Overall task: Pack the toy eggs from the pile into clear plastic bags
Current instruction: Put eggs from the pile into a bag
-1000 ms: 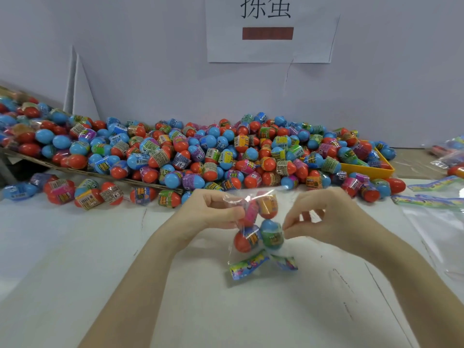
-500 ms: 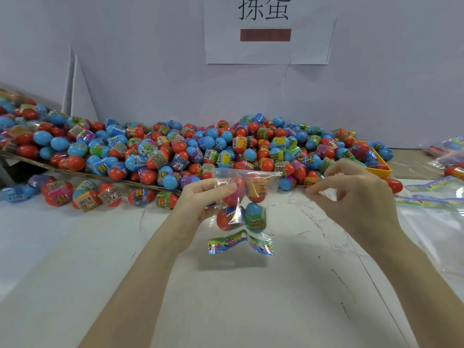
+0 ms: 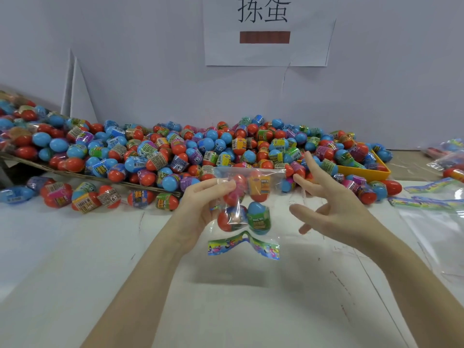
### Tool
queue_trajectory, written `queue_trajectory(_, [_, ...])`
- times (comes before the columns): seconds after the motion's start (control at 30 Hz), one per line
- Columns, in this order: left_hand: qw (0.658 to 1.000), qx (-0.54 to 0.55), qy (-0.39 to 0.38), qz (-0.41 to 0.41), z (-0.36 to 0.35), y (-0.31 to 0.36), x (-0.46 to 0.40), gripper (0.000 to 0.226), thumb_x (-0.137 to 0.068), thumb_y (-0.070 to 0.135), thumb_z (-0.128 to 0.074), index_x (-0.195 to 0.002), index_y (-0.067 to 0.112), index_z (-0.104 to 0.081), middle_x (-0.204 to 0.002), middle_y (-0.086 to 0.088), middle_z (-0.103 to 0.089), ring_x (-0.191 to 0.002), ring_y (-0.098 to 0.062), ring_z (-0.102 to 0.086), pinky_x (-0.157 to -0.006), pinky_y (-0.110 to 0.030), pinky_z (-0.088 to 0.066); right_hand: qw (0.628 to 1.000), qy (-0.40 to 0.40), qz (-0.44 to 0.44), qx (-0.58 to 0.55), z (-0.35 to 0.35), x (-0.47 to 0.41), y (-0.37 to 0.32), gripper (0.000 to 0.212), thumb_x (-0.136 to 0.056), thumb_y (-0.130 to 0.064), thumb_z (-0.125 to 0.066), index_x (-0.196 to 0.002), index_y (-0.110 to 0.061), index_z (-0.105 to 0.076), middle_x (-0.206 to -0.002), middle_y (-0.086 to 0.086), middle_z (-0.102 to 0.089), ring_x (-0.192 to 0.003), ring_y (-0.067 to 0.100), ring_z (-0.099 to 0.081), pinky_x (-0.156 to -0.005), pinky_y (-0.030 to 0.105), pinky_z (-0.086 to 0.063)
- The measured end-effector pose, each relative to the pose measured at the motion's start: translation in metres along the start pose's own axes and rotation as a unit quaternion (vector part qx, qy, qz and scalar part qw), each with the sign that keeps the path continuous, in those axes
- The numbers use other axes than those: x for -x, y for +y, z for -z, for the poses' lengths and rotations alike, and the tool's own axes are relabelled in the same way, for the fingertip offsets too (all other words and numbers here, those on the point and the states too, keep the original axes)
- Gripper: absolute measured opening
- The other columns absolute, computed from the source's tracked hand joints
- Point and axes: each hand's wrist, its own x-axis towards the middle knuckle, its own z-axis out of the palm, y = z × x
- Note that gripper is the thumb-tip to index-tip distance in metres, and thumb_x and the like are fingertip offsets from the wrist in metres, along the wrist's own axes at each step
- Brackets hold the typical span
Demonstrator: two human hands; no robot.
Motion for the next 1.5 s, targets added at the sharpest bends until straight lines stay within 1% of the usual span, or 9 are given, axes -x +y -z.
queue_trajectory(0.3, [0.999,-0.009,-0.033,-0.009,-0.019,-0.01,0.002,0.012,-0.073,0.029,-0.068,-0.074,0.018,-0.073,-0.076,0.001,-0.07,-0.072,-0.009,-0.066,-0.067,-0.022,-0.055,0.966,-0.103,-0.007,-0.237,-0.016,0.001,-0.01,0.05,-0.055,-0.036,-0.083,-0.1,-0.033,-0.06,-0.087,-0.01,-0.073,-0.08,0.008,-0.069,-0.061,0.013,-0.051])
queue_trajectory(0.47, [0.998,-0.03,0.054,0.029,-0.034,-0.011,-0.002,0.051,-0.081,0.061,-0.038,-0.074,0.023,-0.072,-0.082,0.009,-0.069,-0.084,0.002,-0.062,-0.073,-0.017,-0.049,0.952,-0.079,-0.045,-0.293,-0.014,-0.001,-0.01,0.065,-0.039,-0.032,-0.085,-0.099,-0.017,-0.062,-0.089,0.001,-0.073,-0.079,0.019,-0.07,-0.066,0.024,-0.057])
queue_trajectory(0.6, [0.98,0.115,-0.076,0.142,-0.038,-0.012,0.002,0.085,-0.069,0.076,-0.02,-0.115,0.018,-0.063,-0.117,-0.006,-0.065,-0.117,-0.024,-0.055,-0.098,-0.038,-0.046,0.929,-0.196,-0.023,-0.314,-0.008,0.004,-0.012,0.04,-0.058,-0.016,-0.08,-0.096,-0.019,-0.067,-0.096,0.004,-0.072,-0.086,0.021,-0.069,-0.069,0.024,-0.055])
queue_trajectory(0.73, [0.929,0.052,-0.322,0.173,-0.05,0.001,0.019,0.033,-0.084,0.057,-0.043,-0.091,0.043,-0.072,-0.082,0.024,-0.07,-0.082,0.008,-0.063,-0.075,-0.009,-0.049,0.912,-0.308,-0.032,-0.269,-0.006,0.006,-0.012,0.035,-0.061,-0.025,-0.076,-0.095,-0.026,-0.07,-0.101,0.001,-0.071,-0.094,0.018,-0.067,-0.076,0.024,-0.053])
queue_trajectory(0.83, [0.937,0.004,-0.256,0.239,-0.051,-0.006,0.019,0.034,-0.082,0.033,-0.047,-0.061,0.044,-0.072,-0.056,0.023,-0.064,-0.056,0.01,-0.06,-0.058,-0.008,-0.049,0.908,-0.315,-0.058,-0.269,-0.002,0.005,-0.009,0.029,-0.062,-0.022,-0.076,-0.09,-0.028,-0.072,-0.097,-0.001,-0.072,-0.09,0.016,-0.068,-0.073,0.022,-0.053])
queue_trajectory(1.1, [0.962,-0.162,-0.119,0.185,-0.04,-0.006,0.009,0.047,-0.082,0.046,-0.054,-0.043,0.021,-0.064,-0.041,0.01,-0.029,-0.037,-0.005,-0.022,-0.037,-0.012,-0.02,0.945,-0.221,-0.102,-0.218,0.042,0.013,0.006,0.055,-0.041,-0.029,-0.086,-0.092,-0.017,-0.07,-0.086,0.001,-0.073,-0.079,0.015,-0.07,-0.065,0.021,-0.054])
queue_trajectory(1.2, [0.978,-0.15,-0.039,0.138,-0.036,-0.01,0.005,0.04,-0.09,0.04,-0.049,-0.066,0.019,-0.073,-0.044,0.008,-0.031,-0.038,-0.005,-0.025,-0.039,-0.012,-0.022,0.923,0.09,-0.089,-0.363,0.066,0.014,0.022,0.046,-0.056,-0.049,-0.081,-0.087,-0.015,-0.073,-0.099,0.01,-0.069,-0.086,0.016,-0.068,-0.069,0.02,-0.052])
queue_trajectory(1.33, [0.988,-0.085,0.064,0.108,-0.035,-0.018,-0.006,0.035,-0.093,0.032,-0.047,-0.08,0.006,-0.067,-0.045,0.011,-0.042,-0.039,-0.004,-0.034,-0.038,-0.012,-0.028,0.752,0.459,-0.154,-0.447,0.069,0.001,0.046,0.041,-0.087,-0.044,-0.057,-0.119,-0.02,-0.05,-0.097,-0.003,-0.058,-0.091,0.009,-0.057,-0.073,0.014,-0.045])
queue_trajectory(1.5, [0.997,-0.024,0.037,0.066,-0.04,-0.023,-0.003,0.026,-0.097,0.007,-0.036,-0.09,0.007,-0.061,-0.064,-0.002,-0.055,-0.053,-0.007,-0.056,-0.052,-0.015,-0.046,0.954,0.243,-0.036,-0.174,0.011,-0.014,0.012,0.033,-0.083,-0.044,-0.058,-0.114,-0.032,-0.054,-0.099,-0.02,-0.058,-0.089,-0.002,-0.056,-0.064,0.013,-0.04])
